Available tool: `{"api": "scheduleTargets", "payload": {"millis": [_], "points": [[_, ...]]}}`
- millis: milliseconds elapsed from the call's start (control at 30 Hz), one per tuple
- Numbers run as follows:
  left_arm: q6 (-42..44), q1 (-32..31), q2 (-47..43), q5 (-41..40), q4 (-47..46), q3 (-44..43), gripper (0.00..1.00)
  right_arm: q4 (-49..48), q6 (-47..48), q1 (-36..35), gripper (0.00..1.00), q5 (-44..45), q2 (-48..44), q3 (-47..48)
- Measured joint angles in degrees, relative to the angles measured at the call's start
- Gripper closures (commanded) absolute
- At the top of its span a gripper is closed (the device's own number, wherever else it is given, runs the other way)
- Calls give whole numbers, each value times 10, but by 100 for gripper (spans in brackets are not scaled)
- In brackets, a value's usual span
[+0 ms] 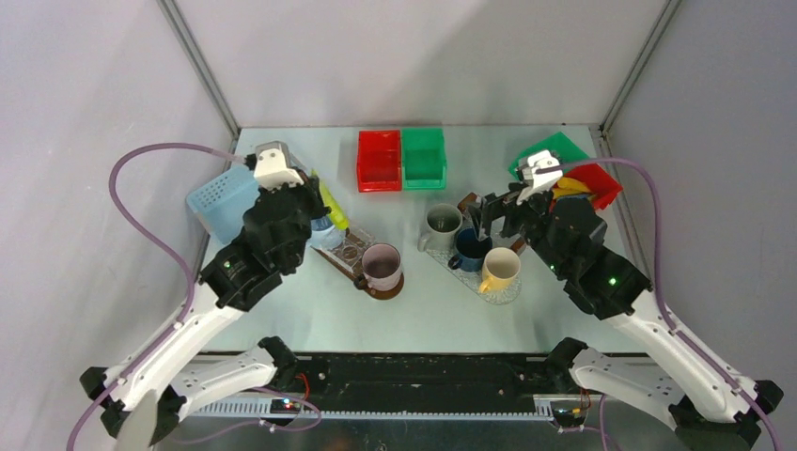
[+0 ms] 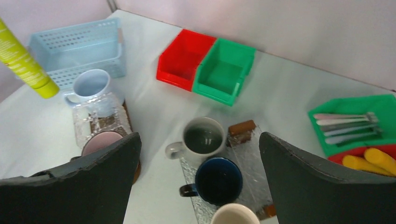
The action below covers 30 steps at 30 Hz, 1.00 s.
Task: Prepare toiletry sets of a toothbrush and toothpaste on the tray
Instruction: Place the toothpaste in the toothpaste holder.
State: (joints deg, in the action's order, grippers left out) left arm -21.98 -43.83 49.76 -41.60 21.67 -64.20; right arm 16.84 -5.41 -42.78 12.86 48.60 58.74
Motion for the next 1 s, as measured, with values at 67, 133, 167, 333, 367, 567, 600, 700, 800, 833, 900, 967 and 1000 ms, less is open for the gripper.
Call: {"api": "scheduleTargets", "payload": {"millis": [67, 133, 167, 333, 367, 567, 600, 700, 800, 833, 900, 967, 1000], "points": [[0, -7, 8, -41, 0, 5, 100, 16, 1, 0, 1, 23, -12, 0], [-1, -12, 12, -82, -2, 16, 100, 35, 1, 0, 1, 42, -26, 0], [-1, -12, 13, -99, -3, 23, 100, 45, 1, 0, 1, 50, -34, 0], [-14, -13, 20, -151, -24, 64, 100, 69, 0, 0, 1, 84, -67, -13], [-18, -13, 26, -158, -28, 66, 100, 68, 1, 0, 1, 90, -74, -22], [-56, -13, 65, -187, -64, 77, 100, 65, 9, 7, 1, 108, -89, -69], [-60, -13, 69, -189, -73, 81, 100, 61, 10, 9, 1, 109, -90, -74], [-67, -13, 83, -197, -101, 95, 100, 53, 14, 13, 1, 111, -93, -90], [-72, -13, 103, -203, -127, 106, 100, 46, 14, 17, 1, 114, -106, -102], [-75, -13, 108, -205, -134, 109, 100, 43, 14, 19, 0, 115, -110, -105], [-79, -14, 118, -211, -144, 116, 100, 37, 14, 23, 1, 117, -117, -111], [-80, -15, 126, -216, -154, 125, 100, 33, 14, 28, 1, 120, -122, -116], [-80, -17, 130, -219, -160, 127, 100, 31, 14, 31, 1, 121, -125, -118]]}}
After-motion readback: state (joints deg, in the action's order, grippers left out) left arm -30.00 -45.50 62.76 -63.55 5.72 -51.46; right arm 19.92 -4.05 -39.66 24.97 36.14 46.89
